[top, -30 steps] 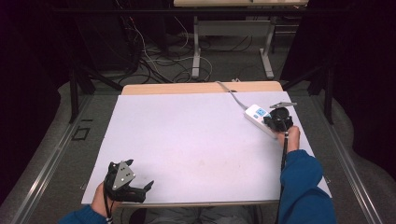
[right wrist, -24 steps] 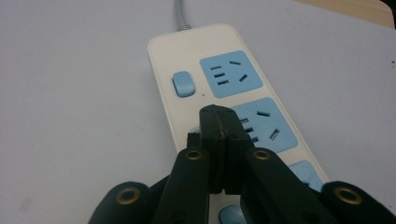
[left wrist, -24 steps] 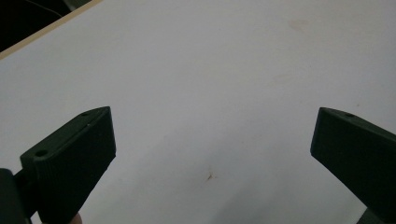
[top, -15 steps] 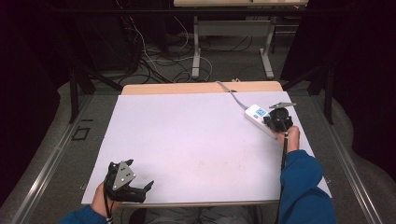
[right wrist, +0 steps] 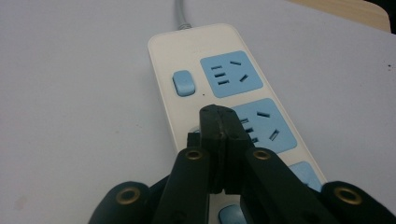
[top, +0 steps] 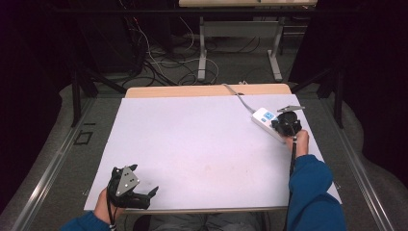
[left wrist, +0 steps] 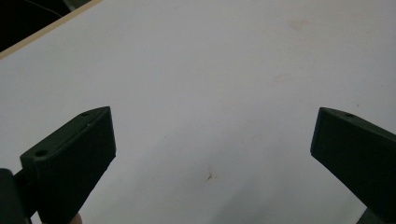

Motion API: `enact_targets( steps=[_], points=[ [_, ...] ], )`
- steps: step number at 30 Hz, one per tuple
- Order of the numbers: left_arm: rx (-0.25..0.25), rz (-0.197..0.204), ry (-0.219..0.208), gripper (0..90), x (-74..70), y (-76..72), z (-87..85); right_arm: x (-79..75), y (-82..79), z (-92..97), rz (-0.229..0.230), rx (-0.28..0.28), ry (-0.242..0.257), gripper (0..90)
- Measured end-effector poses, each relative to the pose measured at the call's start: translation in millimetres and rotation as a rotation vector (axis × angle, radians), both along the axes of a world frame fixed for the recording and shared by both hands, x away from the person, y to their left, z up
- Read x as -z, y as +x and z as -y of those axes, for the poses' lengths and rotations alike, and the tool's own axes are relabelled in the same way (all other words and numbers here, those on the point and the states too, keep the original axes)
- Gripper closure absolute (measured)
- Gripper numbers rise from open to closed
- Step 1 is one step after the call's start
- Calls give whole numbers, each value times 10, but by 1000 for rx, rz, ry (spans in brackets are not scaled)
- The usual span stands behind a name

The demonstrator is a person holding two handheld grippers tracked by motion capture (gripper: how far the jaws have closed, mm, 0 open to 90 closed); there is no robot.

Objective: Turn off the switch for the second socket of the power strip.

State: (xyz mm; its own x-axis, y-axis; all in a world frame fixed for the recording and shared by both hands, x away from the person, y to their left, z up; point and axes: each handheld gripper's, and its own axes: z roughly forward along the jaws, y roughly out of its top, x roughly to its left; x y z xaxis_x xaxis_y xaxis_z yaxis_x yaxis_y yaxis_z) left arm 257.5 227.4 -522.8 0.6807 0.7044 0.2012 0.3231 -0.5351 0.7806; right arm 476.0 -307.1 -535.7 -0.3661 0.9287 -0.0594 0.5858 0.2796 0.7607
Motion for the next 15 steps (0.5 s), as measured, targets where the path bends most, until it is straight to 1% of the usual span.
enact_targets(
  steps=[6, 15],
  points=[
    [1, 0, 0, 0, 0, -1, 0, 3, 2, 0, 0, 1, -2, 900],
    [0, 4, 1, 0, 1, 0, 6, 9, -1, 7, 1, 4, 9, 900]
  ],
)
